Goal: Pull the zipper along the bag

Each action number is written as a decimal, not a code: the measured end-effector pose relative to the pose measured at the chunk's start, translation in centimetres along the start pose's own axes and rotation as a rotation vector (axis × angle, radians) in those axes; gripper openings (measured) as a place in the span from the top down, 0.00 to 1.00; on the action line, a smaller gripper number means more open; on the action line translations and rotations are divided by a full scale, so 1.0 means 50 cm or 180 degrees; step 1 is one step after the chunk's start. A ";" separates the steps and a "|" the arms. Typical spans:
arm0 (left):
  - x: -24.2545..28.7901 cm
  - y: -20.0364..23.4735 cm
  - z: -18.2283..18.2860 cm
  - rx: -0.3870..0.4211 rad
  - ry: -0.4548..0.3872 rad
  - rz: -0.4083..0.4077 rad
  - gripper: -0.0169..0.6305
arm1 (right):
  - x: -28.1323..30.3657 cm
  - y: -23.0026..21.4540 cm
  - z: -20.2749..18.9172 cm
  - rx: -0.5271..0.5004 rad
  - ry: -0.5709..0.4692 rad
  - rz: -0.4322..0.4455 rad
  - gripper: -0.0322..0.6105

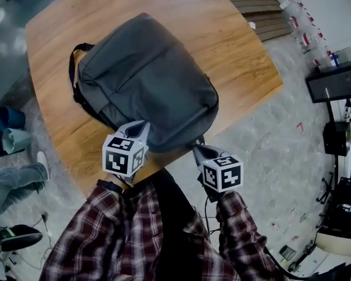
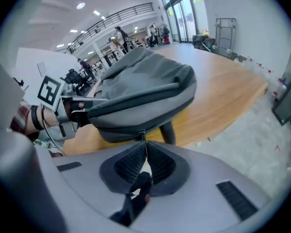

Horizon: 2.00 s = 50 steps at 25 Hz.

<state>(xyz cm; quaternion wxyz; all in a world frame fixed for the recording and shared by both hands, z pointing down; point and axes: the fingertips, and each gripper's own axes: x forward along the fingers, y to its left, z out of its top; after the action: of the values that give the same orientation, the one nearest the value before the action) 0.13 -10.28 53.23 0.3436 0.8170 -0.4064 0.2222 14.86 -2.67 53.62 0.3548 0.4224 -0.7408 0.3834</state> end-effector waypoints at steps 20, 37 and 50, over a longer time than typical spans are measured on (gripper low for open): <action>-0.121 0.087 0.088 0.0004 -0.0071 0.0687 0.96 | 0.074 0.192 -0.029 0.0057 0.0024 0.0636 0.92; -0.078 0.026 -0.048 -0.0594 0.0649 0.0090 0.96 | 0.147 0.381 -0.004 -0.0420 0.0064 0.0906 0.92; -0.071 0.027 -0.060 -0.0536 0.0637 -0.0012 0.96 | 0.085 0.185 -0.010 -0.0633 0.0103 0.0361 0.92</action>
<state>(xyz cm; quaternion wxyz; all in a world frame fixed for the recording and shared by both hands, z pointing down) -3.24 -6.81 53.46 0.4502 0.7598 -0.3857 0.2670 5.01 -0.50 55.00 0.3846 0.3363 -0.7920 0.3342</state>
